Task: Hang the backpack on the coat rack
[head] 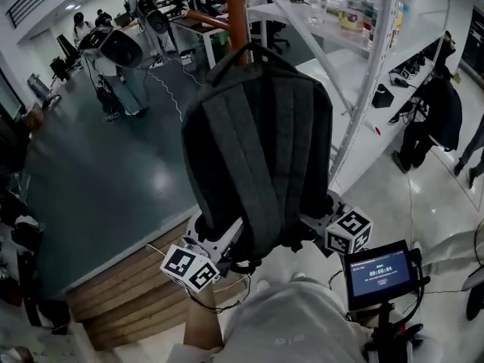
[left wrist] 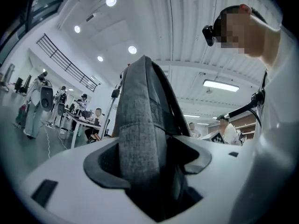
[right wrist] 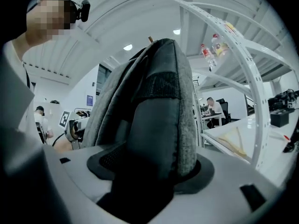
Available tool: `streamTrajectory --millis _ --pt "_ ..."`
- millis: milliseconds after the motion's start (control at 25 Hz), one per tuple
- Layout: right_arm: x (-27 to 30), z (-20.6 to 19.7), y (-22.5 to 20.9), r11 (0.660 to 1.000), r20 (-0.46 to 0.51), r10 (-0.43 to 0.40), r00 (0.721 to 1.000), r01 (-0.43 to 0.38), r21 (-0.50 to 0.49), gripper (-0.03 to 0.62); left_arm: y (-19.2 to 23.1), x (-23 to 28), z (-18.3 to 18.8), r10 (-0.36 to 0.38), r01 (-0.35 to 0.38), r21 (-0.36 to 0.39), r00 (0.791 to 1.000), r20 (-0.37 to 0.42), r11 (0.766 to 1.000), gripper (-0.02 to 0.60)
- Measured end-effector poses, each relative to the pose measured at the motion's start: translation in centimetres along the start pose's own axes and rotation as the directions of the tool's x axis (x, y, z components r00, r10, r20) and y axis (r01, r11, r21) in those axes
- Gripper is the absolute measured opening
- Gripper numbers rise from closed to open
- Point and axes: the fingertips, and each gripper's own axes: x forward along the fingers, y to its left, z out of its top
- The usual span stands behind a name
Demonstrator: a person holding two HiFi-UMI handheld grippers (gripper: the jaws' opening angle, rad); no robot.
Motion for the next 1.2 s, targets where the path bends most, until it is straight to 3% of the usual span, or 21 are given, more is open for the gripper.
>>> streamTrajectory --millis 240,440,680,920,1200 --pt "1.7 3.4 1.1 0.997 0.061 0.041 0.997 -0.037 -0.064 0.322 0.6 -1.4 3.9 0.029 -0.032 0.060 0.998 0.057 0.998 0.314" --pt "1.4 9.0 -1.6 0.991 0.109 0.072 0.992 -0.058 -0.124 0.322 -0.4 2.1 8.2 0.042 -0.054 0.111 0.993 0.113 0.992 0.314" --pt "1.4 14.1 -1.0 0.980 0.172 0.099 0.980 -0.066 -0.188 0.322 -1.2 2.3 13.0 0.035 -0.066 0.182 0.985 0.170 0.981 0.314" --pt "1.6 17.5 -3.6 0.980 0.163 0.107 0.981 -0.076 -0.181 0.322 -1.1 5.8 15.7 0.050 -0.077 0.170 0.986 0.160 0.982 0.313" --pt "1.8 17.2 -4.1 0.985 0.117 0.093 0.989 -0.074 -0.159 0.322 -0.5 6.4 15.6 0.056 -0.072 0.131 0.991 0.120 0.989 0.313"
